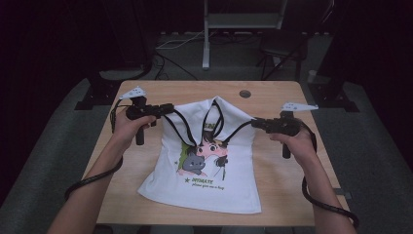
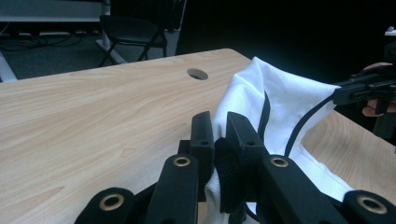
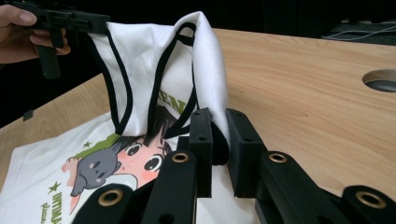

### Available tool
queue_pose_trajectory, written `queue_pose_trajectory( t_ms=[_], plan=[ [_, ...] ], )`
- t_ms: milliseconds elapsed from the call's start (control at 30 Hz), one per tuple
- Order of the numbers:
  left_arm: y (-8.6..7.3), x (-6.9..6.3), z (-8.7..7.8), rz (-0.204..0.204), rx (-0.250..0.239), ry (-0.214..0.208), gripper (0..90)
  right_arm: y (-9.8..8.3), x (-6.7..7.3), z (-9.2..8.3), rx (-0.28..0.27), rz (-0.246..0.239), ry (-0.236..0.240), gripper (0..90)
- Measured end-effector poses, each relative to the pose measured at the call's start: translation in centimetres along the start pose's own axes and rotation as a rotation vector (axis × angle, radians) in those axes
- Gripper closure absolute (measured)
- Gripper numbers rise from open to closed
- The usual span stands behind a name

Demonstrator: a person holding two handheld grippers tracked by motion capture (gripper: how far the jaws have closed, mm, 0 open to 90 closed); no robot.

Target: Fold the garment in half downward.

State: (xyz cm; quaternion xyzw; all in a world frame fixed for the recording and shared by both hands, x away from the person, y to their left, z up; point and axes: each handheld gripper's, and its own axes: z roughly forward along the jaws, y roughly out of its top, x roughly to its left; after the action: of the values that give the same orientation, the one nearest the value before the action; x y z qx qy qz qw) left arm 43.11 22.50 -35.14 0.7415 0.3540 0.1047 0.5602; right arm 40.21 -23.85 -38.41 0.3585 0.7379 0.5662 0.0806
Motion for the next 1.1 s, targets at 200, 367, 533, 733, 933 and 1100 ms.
queue_pose_trajectory(
  t_ms=[200, 367, 533, 733, 933, 1100],
  plan=[
    [-0.5, -0.3, -0.2, 0.002, 0.002, 0.004, 81.8, -0.5, 0.3, -0.1, 0.011, -0.006, -0.011, 82.0],
    [-0.7, -0.4, -0.4, 0.003, 0.002, 0.004, 81.7, -0.9, 0.6, 0.1, 0.020, -0.011, -0.013, 82.0],
    [-1.0, -0.5, -0.7, 0.005, 0.000, 0.011, 81.7, -1.0, 1.1, 0.1, 0.021, -0.023, -0.013, 82.0],
    [-1.7, -0.6, -1.2, 0.004, 0.010, 0.009, 81.5, -1.2, 1.6, -0.2, 0.034, -0.045, -0.008, 81.9],
    [-2.3, -0.8, -1.6, 0.005, 0.014, 0.006, 81.3, -1.5, 2.2, -0.3, 0.047, -0.062, 0.001, 81.9],
    [-2.8, -0.8, -1.8, 0.006, 0.023, 0.002, 81.3, -2.0, 2.2, -0.4, 0.053, -0.065, 0.003, 81.8]
  ],
)
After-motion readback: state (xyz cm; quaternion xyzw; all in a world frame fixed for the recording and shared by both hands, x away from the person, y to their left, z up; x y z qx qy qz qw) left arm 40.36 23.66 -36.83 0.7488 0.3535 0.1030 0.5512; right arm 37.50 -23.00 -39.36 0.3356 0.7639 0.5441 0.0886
